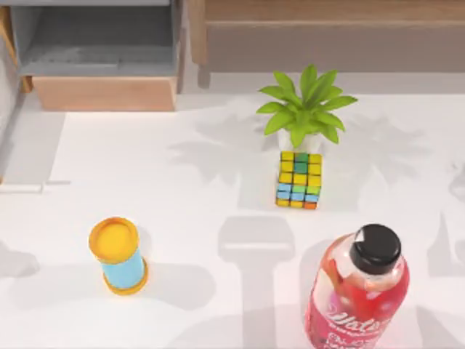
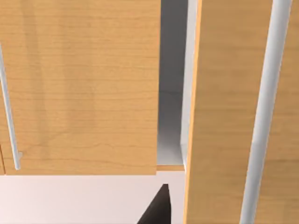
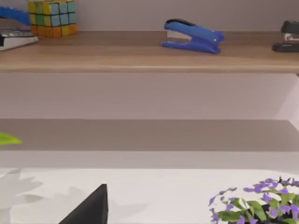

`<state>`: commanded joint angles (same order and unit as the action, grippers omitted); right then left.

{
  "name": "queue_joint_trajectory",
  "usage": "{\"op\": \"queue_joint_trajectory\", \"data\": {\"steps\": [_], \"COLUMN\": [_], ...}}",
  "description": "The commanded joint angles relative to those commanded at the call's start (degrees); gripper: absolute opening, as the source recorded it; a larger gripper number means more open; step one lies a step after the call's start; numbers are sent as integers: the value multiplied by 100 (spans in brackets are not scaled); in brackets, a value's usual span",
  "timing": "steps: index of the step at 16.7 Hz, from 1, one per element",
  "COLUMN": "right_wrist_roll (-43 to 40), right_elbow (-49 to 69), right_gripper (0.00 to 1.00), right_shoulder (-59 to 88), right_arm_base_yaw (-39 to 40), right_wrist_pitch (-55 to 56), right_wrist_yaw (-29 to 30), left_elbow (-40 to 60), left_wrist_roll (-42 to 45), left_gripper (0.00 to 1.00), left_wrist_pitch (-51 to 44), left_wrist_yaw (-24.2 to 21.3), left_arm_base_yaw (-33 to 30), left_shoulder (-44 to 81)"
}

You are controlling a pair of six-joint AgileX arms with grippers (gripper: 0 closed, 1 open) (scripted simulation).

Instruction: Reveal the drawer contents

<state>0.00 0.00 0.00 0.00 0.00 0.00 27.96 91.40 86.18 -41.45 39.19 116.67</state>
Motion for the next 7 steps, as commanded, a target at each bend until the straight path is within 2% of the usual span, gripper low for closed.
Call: {"op": "queue_joint_trajectory", "data": {"steps": [1,2,7], "right_wrist_roll": [0,0,0], "right_elbow": [0,0,0], "right_gripper": [100,100,100], "right_shoulder": [0,0,0], "right_arm_base_yaw": [0,0,0], "right_wrist_pitch": [0,0,0], "right_wrist_yaw": [0,0,0], "left_elbow": [0,0,0], "left_wrist_roll": [0,0,0], "left_gripper": [98,100,100], "left_wrist_pitch": [0,0,0], "left_wrist_yaw": [0,0,0], "left_arm_base_yaw": [0,0,0], "left_shoulder": [0,0,0]}}
